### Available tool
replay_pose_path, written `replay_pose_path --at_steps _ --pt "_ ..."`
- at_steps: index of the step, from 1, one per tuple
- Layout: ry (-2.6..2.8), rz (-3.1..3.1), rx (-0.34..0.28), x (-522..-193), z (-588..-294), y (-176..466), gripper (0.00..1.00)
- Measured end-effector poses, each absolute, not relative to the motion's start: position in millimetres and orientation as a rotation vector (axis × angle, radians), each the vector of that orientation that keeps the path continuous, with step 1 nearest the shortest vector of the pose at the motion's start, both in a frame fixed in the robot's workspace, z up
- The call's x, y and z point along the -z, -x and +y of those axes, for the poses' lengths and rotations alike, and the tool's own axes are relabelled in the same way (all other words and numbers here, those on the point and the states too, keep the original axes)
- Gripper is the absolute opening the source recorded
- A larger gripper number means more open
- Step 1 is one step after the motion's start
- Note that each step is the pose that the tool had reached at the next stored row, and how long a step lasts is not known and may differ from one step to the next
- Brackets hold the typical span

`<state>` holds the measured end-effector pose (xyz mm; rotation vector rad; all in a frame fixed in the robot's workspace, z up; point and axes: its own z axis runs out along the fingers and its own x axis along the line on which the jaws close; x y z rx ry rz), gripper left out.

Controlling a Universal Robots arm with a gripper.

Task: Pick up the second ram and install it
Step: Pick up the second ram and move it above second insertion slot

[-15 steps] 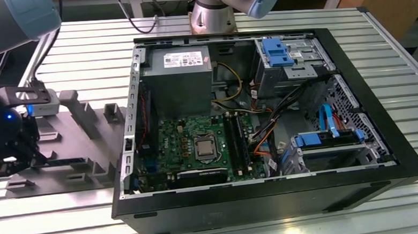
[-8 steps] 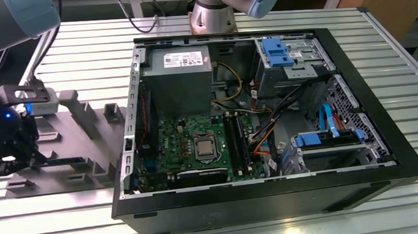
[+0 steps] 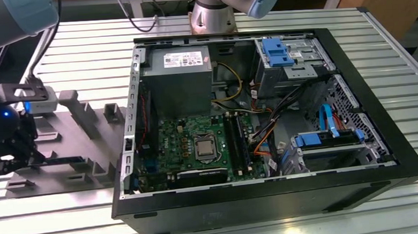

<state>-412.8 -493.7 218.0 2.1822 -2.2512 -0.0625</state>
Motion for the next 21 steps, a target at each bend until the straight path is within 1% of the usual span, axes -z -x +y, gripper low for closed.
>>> replay_pose_path --at_steps 21 --pt "-2.182 -2.251 0.062 -229 -494 413 0.12"
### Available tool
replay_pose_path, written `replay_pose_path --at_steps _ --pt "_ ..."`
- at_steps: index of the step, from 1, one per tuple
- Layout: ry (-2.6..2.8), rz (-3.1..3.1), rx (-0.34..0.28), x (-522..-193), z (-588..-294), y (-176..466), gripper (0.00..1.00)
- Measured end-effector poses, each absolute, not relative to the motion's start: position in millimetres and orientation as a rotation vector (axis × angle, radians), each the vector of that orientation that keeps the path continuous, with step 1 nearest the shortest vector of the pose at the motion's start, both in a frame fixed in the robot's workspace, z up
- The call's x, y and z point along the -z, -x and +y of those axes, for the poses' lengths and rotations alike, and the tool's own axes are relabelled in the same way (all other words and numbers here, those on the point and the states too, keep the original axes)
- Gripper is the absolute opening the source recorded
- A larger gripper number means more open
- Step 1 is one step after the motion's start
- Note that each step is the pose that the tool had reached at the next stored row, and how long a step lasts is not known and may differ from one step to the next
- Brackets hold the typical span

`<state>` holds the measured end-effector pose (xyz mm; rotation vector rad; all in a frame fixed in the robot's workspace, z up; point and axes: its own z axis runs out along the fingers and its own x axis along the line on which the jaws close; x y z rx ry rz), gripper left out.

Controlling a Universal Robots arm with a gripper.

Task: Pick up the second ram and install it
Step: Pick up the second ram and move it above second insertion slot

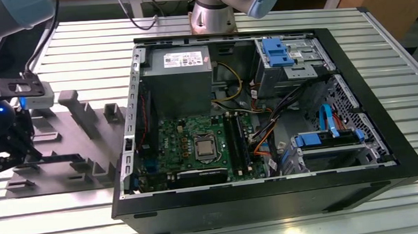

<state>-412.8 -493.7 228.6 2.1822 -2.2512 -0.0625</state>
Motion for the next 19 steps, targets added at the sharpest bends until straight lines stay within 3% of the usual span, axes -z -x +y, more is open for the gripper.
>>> replay_pose_path --at_steps 19 --pt "-2.182 -2.251 0.063 -236.3 -493.7 412.8 0.12"
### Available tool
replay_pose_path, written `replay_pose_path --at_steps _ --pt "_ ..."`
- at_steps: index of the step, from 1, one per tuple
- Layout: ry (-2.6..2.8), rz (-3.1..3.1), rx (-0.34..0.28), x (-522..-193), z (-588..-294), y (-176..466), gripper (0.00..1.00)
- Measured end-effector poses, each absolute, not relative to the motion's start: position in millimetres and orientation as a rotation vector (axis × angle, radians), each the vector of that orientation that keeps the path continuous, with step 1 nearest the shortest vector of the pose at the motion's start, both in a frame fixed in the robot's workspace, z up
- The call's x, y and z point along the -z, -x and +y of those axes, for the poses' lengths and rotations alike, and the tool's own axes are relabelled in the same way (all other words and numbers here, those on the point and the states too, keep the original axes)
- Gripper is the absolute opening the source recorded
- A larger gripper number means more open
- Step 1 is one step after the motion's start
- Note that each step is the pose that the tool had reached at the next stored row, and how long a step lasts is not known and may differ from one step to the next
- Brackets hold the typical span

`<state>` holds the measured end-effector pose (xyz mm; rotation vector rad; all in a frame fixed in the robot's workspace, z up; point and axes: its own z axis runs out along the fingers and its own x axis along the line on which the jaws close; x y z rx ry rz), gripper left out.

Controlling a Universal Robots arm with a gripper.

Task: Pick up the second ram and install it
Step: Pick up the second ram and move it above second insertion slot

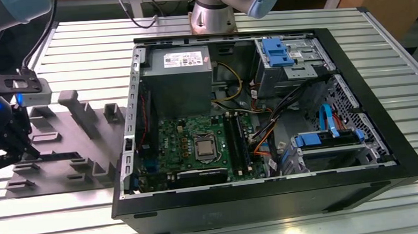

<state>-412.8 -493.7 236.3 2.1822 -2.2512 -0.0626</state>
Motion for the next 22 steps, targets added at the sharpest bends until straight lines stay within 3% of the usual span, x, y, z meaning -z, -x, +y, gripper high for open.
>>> replay_pose_path --at_steps 22 --pt "-2.182 -2.251 0.063 -242.7 -493.7 412.8 0.12"
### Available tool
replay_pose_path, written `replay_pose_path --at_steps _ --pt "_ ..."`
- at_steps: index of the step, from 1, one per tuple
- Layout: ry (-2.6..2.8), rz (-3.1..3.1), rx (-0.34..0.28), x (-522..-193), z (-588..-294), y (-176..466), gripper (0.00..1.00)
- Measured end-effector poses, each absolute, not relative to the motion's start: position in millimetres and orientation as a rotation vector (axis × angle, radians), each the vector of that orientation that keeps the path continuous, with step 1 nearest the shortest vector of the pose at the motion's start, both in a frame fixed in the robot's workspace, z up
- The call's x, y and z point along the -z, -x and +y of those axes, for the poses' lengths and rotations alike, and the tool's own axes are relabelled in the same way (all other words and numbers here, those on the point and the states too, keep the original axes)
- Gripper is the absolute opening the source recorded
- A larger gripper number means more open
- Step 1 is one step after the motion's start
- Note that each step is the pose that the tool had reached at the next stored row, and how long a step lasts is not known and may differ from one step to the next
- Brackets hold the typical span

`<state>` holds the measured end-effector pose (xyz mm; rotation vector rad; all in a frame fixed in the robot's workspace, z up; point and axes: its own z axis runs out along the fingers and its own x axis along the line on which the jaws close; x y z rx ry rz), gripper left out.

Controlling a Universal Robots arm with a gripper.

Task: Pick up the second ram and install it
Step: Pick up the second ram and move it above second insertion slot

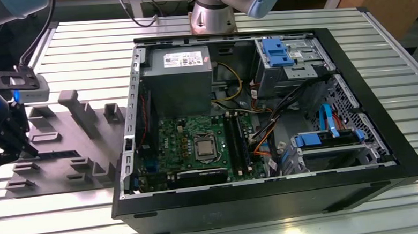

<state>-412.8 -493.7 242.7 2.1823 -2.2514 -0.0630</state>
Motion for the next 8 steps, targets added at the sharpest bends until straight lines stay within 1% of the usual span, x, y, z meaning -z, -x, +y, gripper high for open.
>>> replay_pose_path --at_steps 8 --pt "-2.182 -2.251 0.063 -245.1 -493.7 412.8 0.12"
